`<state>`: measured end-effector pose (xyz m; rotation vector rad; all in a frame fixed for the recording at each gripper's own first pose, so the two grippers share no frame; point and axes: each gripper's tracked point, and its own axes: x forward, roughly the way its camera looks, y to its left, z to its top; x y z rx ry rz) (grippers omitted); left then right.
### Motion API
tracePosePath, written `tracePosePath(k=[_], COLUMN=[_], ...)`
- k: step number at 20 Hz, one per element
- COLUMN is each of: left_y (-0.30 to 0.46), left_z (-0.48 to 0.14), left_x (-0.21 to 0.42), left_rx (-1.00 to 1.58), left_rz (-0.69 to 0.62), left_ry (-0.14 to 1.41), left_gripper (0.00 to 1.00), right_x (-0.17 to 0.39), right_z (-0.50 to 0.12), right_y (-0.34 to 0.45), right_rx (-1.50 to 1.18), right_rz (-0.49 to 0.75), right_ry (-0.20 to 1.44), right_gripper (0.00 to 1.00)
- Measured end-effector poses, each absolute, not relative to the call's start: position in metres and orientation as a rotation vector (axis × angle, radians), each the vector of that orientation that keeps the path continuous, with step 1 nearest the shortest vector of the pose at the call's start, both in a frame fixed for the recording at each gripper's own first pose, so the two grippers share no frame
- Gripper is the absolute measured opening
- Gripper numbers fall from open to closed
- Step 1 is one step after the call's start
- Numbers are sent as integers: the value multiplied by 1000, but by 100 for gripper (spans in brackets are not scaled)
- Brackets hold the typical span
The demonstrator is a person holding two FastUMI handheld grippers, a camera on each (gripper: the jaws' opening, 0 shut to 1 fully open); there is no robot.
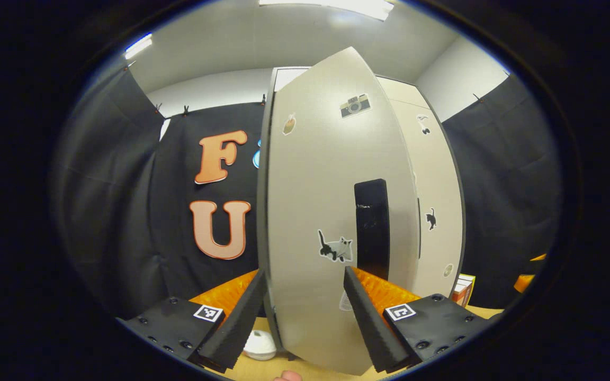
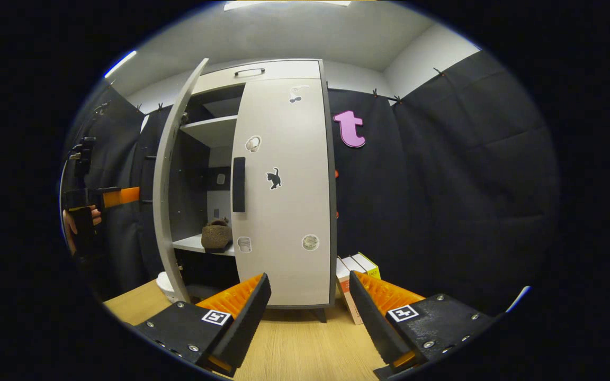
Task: Grab one shoe with the right hand and put it into the shoe cabinet, grab the other shoe with the left hand and put it into the shoe cabinet; then close the right door with the right hand and the left door with the left hand.
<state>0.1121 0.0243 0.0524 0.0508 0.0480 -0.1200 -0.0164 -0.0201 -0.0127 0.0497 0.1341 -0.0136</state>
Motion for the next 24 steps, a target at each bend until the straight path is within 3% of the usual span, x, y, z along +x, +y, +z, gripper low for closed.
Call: tracePosePath(k=[8, 24], left_y=[-27, -57], left_z=[40, 20], left_x=[146, 225], left_rx=[35, 39], left_rz=[-227, -213], left_ry=[62, 105], left_gripper=[94, 95], right_x=[-25, -30], right_z=[-10, -10], right_y=[-49, -88], right_rx=[53, 75], right_rz=[-95, -183], right_ry=[137, 132], right_gripper=[92, 92])
